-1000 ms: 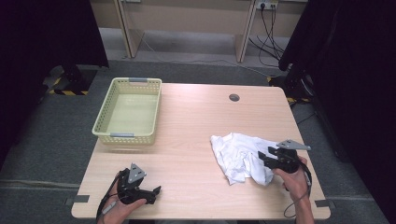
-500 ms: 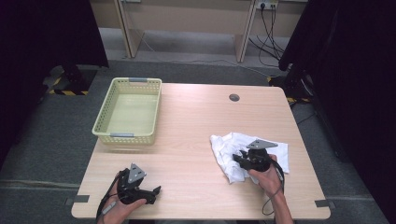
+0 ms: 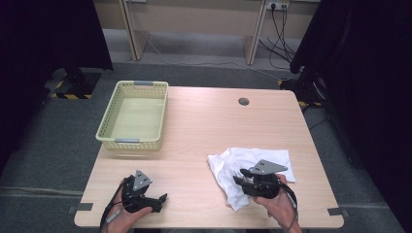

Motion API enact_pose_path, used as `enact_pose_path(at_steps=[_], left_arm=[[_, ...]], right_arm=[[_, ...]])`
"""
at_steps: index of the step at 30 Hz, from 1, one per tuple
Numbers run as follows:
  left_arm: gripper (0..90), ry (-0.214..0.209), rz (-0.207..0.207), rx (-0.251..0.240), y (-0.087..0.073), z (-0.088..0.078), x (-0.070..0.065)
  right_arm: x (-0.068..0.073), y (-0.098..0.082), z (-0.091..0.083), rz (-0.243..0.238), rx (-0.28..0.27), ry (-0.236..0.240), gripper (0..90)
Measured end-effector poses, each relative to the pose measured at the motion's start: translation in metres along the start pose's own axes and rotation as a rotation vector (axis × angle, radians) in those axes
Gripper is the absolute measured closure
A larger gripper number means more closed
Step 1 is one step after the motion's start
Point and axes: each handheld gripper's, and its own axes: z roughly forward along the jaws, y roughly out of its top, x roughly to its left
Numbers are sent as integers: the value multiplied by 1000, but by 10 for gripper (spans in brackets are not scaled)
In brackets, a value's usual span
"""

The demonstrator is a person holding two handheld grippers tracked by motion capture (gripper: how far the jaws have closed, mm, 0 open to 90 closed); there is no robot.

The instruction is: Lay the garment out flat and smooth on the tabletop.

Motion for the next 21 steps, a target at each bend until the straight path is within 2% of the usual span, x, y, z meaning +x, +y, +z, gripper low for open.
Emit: enact_pose_path(at_steps=[2,3,5,8,9,13,15,16,18,19,21], left_arm=[[0,0,0,0,0,0,0],[0,0,0,0,0,0,0],[0,0,0,0,0,0,0],[0,0,0,0,0,0,0],[0,0,0,1,0,0,0],[0,-5,3,-3,0,0,0],[13,-22,-11,-15,2,1,-2],[35,-50,-22,-21,7,3,-6],[41,-71,-5,-31,14,4,-15],[42,-71,-5,-31,14,4,-15],[44,-107,7,-41,23,8,-25]], right_arm=[[-2,-1,0,11,-1,9,579],[-6,-2,0,31,-6,18,541],[-9,-1,-2,44,-10,11,521],[-25,-1,-12,103,-49,-8,495],[-37,-3,-19,146,-68,-17,479],[-49,-8,-26,173,-66,-58,467],[-55,-10,-29,176,-60,-90,462],[-61,-14,-30,179,-38,-137,453],[-67,-18,-29,194,-26,-151,451],[-67,-18,-29,194,-26,-151,451],[-72,-23,-26,193,-4,-176,446]])
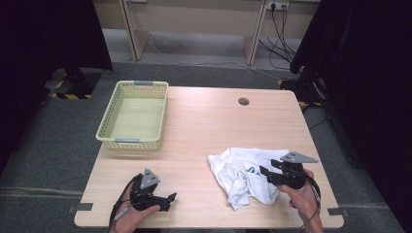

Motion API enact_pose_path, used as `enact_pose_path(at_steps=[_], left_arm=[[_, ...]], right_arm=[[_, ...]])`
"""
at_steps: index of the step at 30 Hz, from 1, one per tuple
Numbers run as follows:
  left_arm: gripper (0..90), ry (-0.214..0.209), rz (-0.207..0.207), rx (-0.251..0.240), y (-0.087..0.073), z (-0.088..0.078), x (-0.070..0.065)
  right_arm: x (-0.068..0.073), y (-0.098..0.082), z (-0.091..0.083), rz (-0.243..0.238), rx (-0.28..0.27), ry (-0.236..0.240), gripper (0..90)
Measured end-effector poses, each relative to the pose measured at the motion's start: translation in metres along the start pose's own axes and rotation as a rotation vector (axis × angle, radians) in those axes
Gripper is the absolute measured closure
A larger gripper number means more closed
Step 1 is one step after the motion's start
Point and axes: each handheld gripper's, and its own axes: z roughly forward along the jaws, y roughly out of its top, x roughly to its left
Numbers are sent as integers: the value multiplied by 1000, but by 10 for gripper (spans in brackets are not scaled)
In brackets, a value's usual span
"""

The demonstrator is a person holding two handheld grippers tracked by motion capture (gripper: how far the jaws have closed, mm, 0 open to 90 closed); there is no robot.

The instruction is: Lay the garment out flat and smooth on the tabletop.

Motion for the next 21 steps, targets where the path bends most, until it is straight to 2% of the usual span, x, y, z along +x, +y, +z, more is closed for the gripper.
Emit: enact_pose_path(at_steps=[3,6,10,12,13,15,18,21], left_arm=[[60,-81,13,-6,13,8,-16],[90,-137,22,-12,27,16,-27],[110,-168,36,-20,44,28,-38],[143,-181,37,-34,52,34,-44],[145,-201,52,-32,59,40,-50],[150,-212,55,-31,63,44,-53],[158,-231,54,-14,72,57,-59],[157,-228,71,10,81,70,-64]], right_arm=[[-6,-5,7,-1,33,-22,437],[-10,-10,14,-3,56,-36,428],[-12,-13,19,-6,69,-36,425],[-13,-16,22,-14,91,-51,416],[-14,-17,24,-9,97,-51,412],[-15,-18,25,0,106,-49,403],[-17,-20,25,6,97,-39,398],[-18,-20,25,10,94,-43,397]])
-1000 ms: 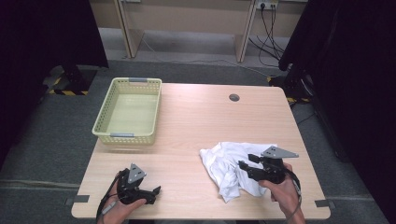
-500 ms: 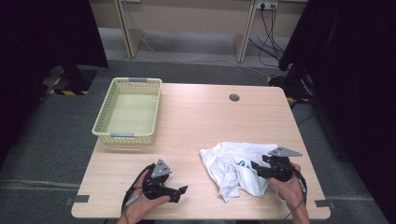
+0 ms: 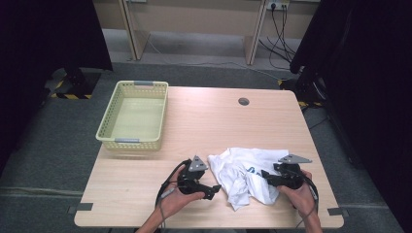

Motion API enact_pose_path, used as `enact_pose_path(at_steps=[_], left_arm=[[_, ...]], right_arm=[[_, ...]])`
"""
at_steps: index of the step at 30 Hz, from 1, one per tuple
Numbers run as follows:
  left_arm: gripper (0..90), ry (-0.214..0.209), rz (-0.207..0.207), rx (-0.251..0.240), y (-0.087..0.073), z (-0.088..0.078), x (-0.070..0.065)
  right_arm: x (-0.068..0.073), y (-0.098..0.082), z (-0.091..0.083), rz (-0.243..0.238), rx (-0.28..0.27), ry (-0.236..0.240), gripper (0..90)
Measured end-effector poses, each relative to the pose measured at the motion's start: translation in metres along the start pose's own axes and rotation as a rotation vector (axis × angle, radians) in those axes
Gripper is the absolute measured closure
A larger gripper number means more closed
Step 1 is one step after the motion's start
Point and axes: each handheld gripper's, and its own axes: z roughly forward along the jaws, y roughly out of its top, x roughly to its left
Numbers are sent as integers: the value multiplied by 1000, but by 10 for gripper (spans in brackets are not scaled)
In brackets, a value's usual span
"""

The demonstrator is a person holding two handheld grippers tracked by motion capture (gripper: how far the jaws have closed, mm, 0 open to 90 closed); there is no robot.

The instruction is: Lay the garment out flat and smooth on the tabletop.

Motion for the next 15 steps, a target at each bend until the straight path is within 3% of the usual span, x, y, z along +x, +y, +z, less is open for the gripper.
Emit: enact_pose_path(at_steps=[2,5,10,11,12,13,14,15], left_arm=[[157,10,0,7,6,8,-1],[179,-20,-8,4,16,19,-5],[221,-29,25,21,26,37,-16],[354,-33,39,27,27,40,-18],[354,-26,63,31,28,44,-20],[450,-12,92,38,28,48,-23],[633,1,123,43,27,51,-25],[697,21,168,41,26,52,-25]], right_arm=[[0,-1,0,-7,-3,-2,393],[0,-1,0,-6,-7,1,393],[0,-2,0,-7,-13,4,389],[0,-1,0,-15,-8,1,383],[0,-1,0,-15,-8,1,383],[1,-2,1,-16,-9,-3,383],[3,-2,1,-33,-9,-14,383],[3,-2,1,-38,-6,-17,383]])
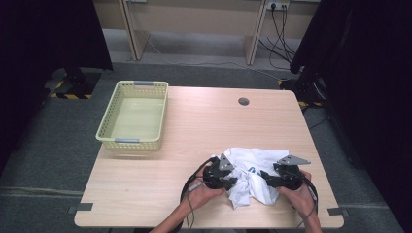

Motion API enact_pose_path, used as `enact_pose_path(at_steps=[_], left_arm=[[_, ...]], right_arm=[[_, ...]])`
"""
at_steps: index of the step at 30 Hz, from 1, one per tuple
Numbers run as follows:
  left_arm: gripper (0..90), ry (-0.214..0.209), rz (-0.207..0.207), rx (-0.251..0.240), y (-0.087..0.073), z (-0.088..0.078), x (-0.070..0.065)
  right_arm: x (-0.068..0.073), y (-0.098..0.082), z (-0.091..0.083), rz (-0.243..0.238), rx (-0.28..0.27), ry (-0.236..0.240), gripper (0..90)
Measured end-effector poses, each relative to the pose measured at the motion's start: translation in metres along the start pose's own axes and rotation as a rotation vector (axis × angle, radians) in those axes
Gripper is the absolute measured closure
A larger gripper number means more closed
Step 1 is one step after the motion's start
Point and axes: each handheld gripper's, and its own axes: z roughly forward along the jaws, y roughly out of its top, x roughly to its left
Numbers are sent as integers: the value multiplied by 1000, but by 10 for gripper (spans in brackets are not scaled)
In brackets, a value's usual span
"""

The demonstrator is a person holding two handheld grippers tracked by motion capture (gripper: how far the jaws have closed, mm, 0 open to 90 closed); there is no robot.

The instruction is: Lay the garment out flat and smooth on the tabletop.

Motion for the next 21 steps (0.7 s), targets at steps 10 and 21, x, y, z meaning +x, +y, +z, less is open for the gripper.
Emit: enact_pose_path(at_steps=[10,21], left_arm=[[842,-25,39,-67,-17,-58,13],[797,105,-13,-23,-78,-92,48]], right_arm=[[-5,0,-1,30,4,-37,385],[-16,-2,-4,68,11,-76,384]])
